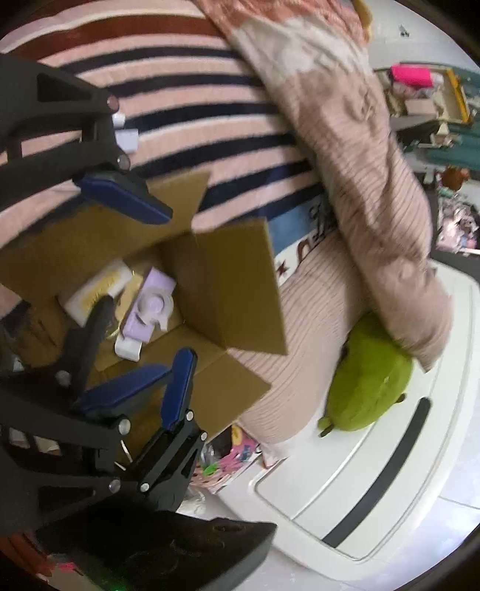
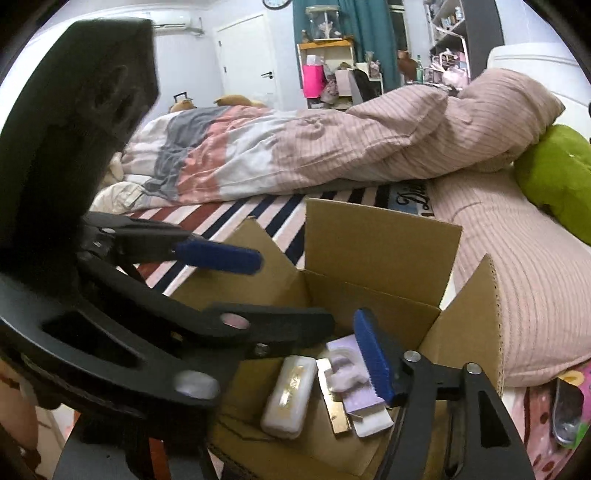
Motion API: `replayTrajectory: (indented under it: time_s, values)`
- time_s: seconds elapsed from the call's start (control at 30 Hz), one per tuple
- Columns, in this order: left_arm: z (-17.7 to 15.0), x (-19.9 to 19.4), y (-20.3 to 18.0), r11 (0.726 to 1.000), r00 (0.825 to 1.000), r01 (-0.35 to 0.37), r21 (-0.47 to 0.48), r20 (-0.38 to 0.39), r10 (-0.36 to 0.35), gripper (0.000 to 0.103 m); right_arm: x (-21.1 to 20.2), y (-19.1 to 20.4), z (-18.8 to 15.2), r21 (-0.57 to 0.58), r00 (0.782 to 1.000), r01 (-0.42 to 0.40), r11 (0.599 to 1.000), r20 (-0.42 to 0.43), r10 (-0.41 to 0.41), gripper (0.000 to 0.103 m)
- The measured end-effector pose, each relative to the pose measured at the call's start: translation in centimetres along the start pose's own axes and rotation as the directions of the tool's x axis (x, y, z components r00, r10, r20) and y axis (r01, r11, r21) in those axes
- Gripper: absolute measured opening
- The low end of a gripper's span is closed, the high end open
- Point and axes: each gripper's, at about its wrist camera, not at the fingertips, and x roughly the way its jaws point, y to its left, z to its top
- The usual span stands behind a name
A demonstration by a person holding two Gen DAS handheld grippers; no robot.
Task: Organize rigid objects
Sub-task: 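Carry the tape roll into the cardboard box and open the right gripper, then grasp the white earbud on the bed with the right gripper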
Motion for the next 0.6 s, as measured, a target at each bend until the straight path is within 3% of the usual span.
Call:
replayTrajectory:
  time_s: [0.13, 0.17, 0.27, 0.37, 0.47, 0.6]
  values:
    - [-1.3, -3.2, 2.2, 0.997, 0.996, -0.066, -0.034, 0.063, 0.068, 0.080, -0.4, 1.5, 0.4, -0.002, 0.999, -0.032, 0.999, 0.021, 0.032, 0.065]
    - [-2.2, -4.5, 3.1, 0.994, 0.991, -0.095, -0.052, 0.092, 0.099, 0.085, -0.5, 2.0, 0.5, -0.007, 0.999, -0.045, 0.999, 0.027, 0.045, 0.065]
    - [-4.6, -6.9, 5.9, 0.982, 0.980, -0.139, -0.131, 0.127, 0.155, 0.086, -0.8, 4.2, 0.7, -0.028, 0.994, -0.088, 0.996, 0.058, 0.089, 0.065]
    - [-7.3, -9.4, 9.2, 0.963, 0.966, -0.185, -0.198, 0.145, 0.215, 0.086, -0.4, 7.6, 1.0, -0.069, 0.983, -0.165, 0.984, 0.070, 0.170, 0.065]
    - [-10.1, -11.5, 12.3, 0.934, 0.944, -0.242, -0.263, 0.157, 0.289, 0.086, 0.6, 11.0, 1.3, -0.126, 0.979, -0.188, 0.974, 0.053, 0.196, 0.065]
    - [-13.8, -12.9, 16.3, 0.898, 0.925, -0.290, -0.332, 0.144, 0.352, 0.086, 3.6, 15.5, 1.2, -0.180, 0.971, -0.237, 0.955, -0.014, 0.238, 0.065]
